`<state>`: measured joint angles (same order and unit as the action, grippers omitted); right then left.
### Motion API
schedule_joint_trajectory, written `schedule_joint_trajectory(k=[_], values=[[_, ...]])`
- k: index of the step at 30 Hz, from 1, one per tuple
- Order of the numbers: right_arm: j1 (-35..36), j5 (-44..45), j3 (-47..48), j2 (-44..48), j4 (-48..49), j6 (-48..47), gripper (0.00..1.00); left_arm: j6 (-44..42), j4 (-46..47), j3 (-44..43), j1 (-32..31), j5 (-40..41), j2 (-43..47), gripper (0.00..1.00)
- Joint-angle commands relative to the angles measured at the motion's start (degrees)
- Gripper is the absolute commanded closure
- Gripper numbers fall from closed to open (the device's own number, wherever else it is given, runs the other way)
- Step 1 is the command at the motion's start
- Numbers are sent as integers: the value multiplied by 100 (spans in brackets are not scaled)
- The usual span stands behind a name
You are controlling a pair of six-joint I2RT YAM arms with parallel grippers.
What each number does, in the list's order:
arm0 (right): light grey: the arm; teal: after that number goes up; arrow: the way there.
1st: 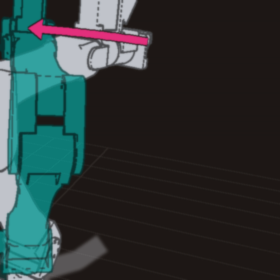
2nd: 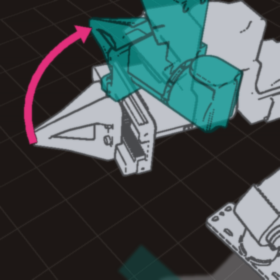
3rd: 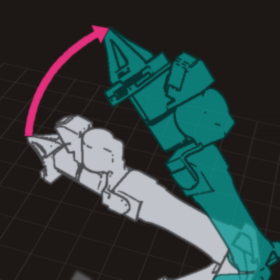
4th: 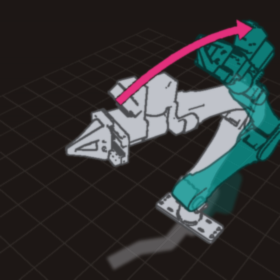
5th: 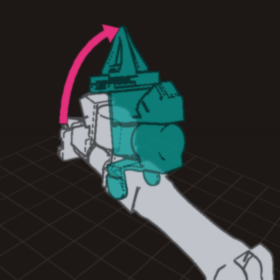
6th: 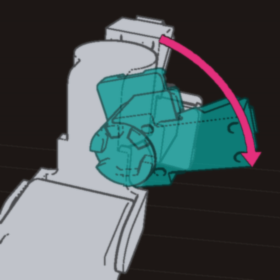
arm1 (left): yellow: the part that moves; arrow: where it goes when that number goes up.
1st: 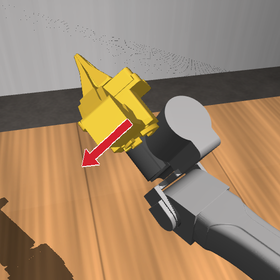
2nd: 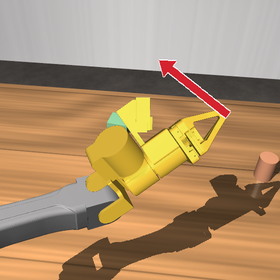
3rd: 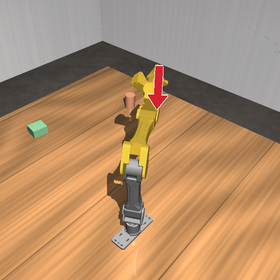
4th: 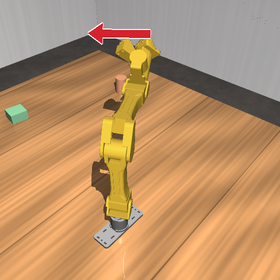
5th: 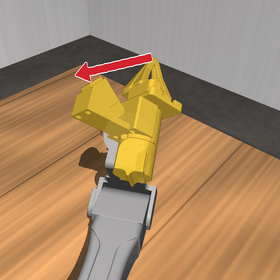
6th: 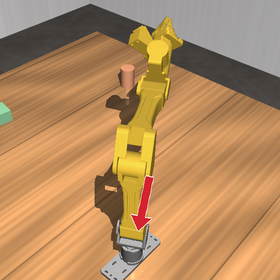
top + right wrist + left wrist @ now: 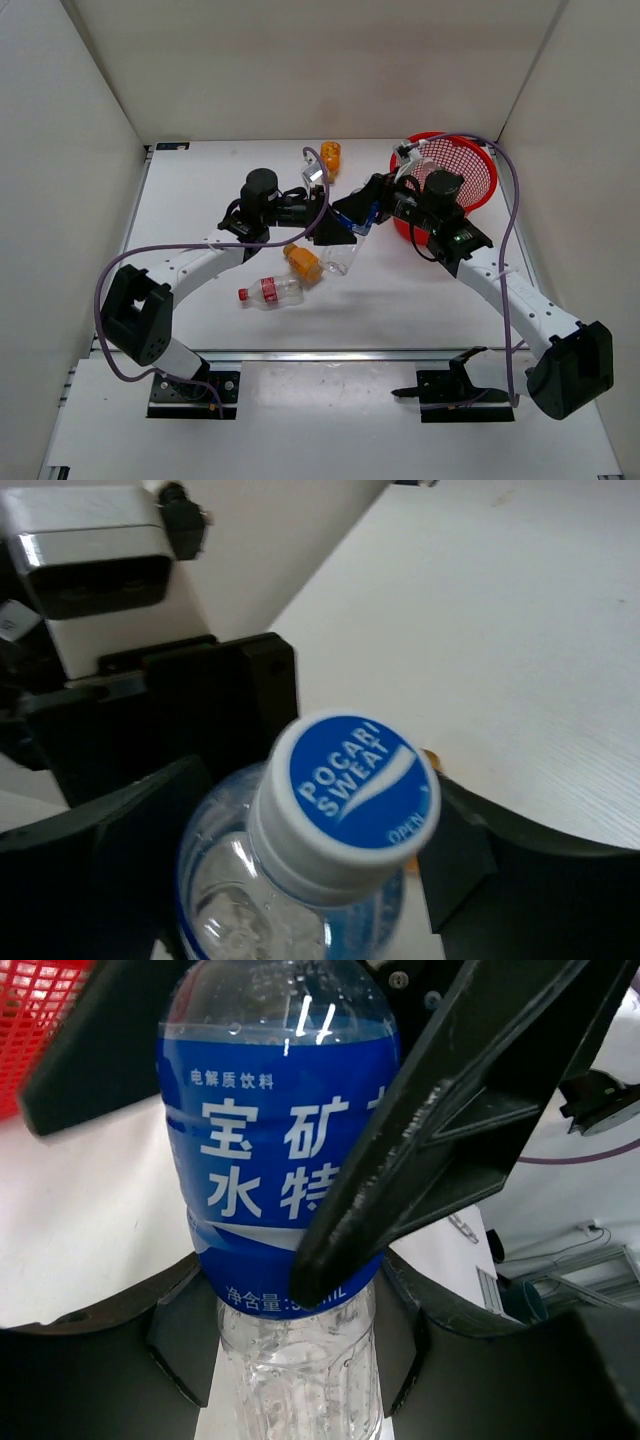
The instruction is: Put the plastic bottles in the bin
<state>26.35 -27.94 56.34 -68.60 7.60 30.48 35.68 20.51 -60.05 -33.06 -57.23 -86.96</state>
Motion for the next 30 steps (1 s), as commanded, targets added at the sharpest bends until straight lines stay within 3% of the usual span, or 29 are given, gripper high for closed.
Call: schedule_joint_trajectory(k=[1,2,3,5,7,8,10,13,16,19,21,23,30], values=[[63,96,-157,127,462,195,27,396,754,-165,-78,-350,109,54],[89,209,-184,206,584,213,50,344,692,-208,-87,-359,118,51],[116,358,-123,250,516,204,64,326,630,-209,-87,-359,109,49],[178,535,96,224,201,-6,70,352,542,-156,-78,-315,117,44],[213,710,228,206,-12,-112,74,396,515,-95,-87,-245,196,27],[204,685,220,198,-39,-173,75,370,454,-86,-52,-218,223,13],[21,711,369,250,-196,-253,78,291,174,-24,45,-166,354,1],[-365,869,772,268,-678,-534,79,-147,-713,55,326,123,775,2],[-901,1150,1246,356,-1276,-1069,78,-842,-2434,20,730,1071,1286,2],[-1385,2035,1634,277,-1611,-1745,78,-1388,-4691,-85,740,3117,1690,1],[-1684,2414,1819,146,-1708,-1948,77,-1380,-5448,-95,634,4784,1822,2],[-1983,2741,1995,-187,-1621,-2220,76,-1223,-5872,80,730,5429,1884,2],[-2317,3647,2776,-1532,-1489,-2811,72,-1520,-6409,521,1012,6074,1789,1]])
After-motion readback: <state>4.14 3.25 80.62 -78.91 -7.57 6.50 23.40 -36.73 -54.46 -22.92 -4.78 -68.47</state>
